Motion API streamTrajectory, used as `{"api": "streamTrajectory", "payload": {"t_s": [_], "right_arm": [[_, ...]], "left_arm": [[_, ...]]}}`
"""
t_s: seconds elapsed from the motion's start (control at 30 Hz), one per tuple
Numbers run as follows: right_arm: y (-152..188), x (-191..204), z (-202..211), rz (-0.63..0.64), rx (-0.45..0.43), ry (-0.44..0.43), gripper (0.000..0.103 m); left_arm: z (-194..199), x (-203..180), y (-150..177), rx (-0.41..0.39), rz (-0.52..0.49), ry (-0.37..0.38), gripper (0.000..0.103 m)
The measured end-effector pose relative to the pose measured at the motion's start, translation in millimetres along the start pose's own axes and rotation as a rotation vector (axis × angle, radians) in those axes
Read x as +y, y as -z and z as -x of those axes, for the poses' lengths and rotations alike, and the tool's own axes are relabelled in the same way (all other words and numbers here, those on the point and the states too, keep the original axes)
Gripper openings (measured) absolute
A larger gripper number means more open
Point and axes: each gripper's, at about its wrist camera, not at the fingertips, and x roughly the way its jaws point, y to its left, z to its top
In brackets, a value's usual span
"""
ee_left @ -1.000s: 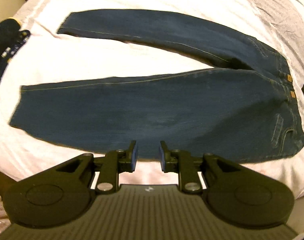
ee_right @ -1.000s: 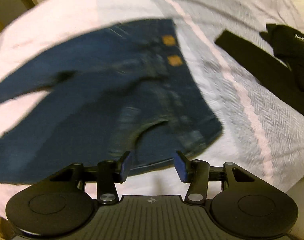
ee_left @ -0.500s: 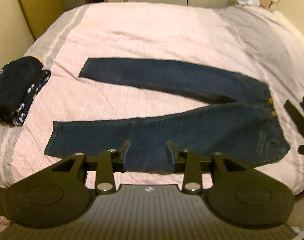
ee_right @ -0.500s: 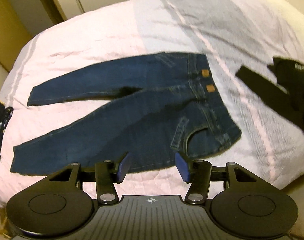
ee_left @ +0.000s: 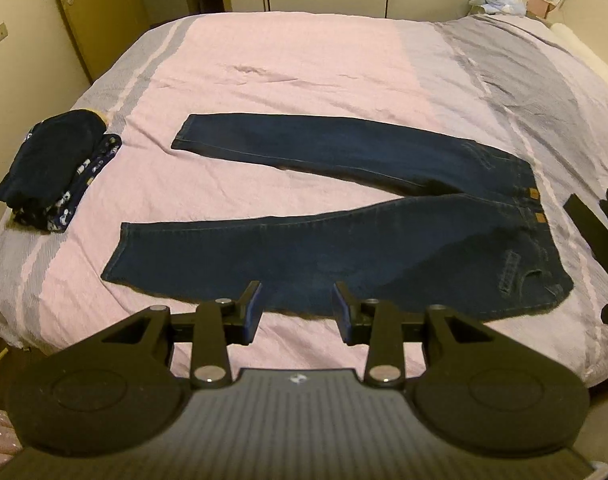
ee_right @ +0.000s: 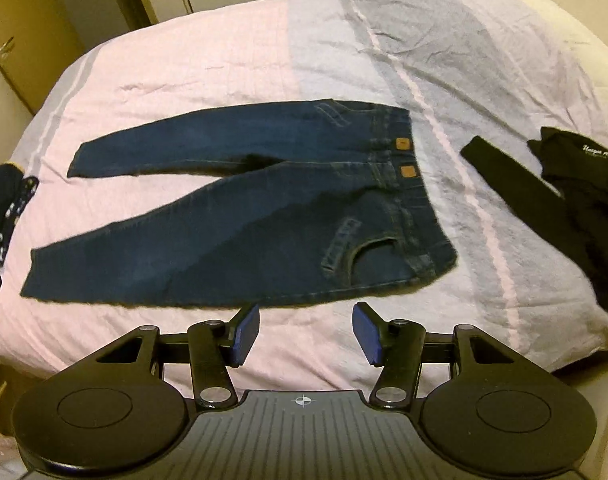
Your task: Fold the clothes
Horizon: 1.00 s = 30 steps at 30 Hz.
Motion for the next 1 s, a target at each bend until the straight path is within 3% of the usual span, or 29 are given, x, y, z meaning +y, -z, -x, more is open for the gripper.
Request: {"api": "streamTrajectory", "payload": {"t_s": [0.5,1.0], "right_arm": [[61,-67,41,0.074,0.001,-0.008,0.055],[88,-59,56,0.172,0.003,-0.059,0.055]], "left_arm": [[55,-60,71,-0.001,0.033,-0.039,0.039],[86,-53,115,0.022,0.098,-0.112,0.040]]}}
